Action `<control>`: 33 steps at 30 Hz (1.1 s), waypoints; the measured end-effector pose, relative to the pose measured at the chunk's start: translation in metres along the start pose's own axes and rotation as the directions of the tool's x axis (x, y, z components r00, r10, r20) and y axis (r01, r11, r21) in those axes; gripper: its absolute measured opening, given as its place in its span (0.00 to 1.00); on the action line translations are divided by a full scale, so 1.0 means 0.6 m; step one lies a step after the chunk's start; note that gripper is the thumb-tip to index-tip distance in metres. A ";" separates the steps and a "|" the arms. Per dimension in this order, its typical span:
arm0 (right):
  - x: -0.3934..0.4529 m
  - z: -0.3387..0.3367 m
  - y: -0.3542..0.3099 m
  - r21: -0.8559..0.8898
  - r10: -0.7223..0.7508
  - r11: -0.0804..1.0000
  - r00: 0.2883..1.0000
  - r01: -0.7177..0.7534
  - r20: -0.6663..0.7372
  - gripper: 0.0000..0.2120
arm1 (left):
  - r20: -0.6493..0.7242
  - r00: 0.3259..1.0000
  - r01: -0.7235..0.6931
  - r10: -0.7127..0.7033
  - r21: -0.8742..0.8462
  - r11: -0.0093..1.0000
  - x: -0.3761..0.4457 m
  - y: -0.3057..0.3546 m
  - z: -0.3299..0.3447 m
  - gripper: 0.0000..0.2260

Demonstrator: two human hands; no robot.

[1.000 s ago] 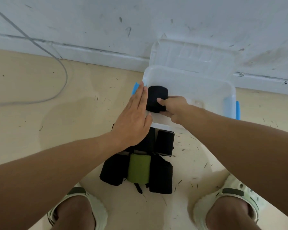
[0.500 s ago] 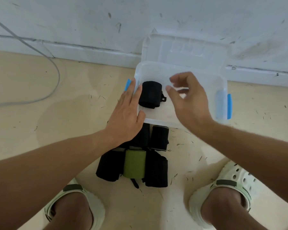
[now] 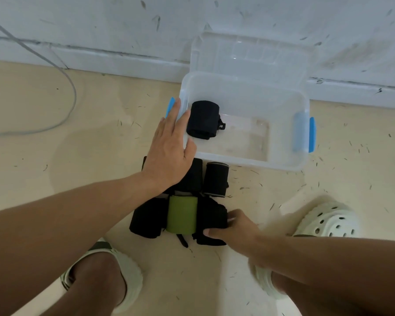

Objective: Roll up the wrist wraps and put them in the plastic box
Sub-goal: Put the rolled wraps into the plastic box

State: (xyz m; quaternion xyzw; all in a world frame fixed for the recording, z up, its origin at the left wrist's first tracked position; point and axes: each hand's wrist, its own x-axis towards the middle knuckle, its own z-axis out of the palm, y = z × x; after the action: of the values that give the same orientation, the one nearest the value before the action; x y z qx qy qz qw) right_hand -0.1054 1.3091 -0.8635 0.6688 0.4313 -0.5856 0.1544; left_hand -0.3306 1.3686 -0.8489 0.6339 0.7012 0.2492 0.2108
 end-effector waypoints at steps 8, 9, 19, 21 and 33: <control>0.040 0.019 0.005 0.139 0.019 0.990 0.998 -0.028 0.066 0.35 | -0.007 1.000 0.000 0.000 0.000 1.000 0.001 -0.001 0.001 0.29; 0.036 0.015 0.005 0.103 0.002 0.995 0.998 -0.008 0.059 0.35 | -0.008 1.000 0.001 -0.001 0.000 1.000 0.001 -0.001 0.001 0.29; -0.126 -0.051 -0.056 0.102 -0.519 0.852 0.854 0.514 0.034 0.29 | 0.002 1.000 0.014 -0.014 -0.001 1.000 -0.001 0.002 0.000 0.28; -0.157 -0.072 -0.096 0.130 -0.594 0.793 0.803 0.595 -0.048 0.28 | 0.009 1.000 0.011 -0.011 0.009 1.000 -0.001 -0.001 0.000 0.27; 0.060 -0.235 -0.243 0.044 -0.171 0.980 0.939 0.192 -0.298 0.25 | -0.017 1.000 -0.014 0.014 0.030 0.999 0.000 -0.005 0.005 0.28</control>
State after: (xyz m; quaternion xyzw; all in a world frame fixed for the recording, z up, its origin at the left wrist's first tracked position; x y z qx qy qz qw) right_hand -0.1266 1.5082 -0.8155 0.7105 0.4877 -0.5072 0.0098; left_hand -0.3313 1.3689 -0.8531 0.6398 0.7021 0.2455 0.1933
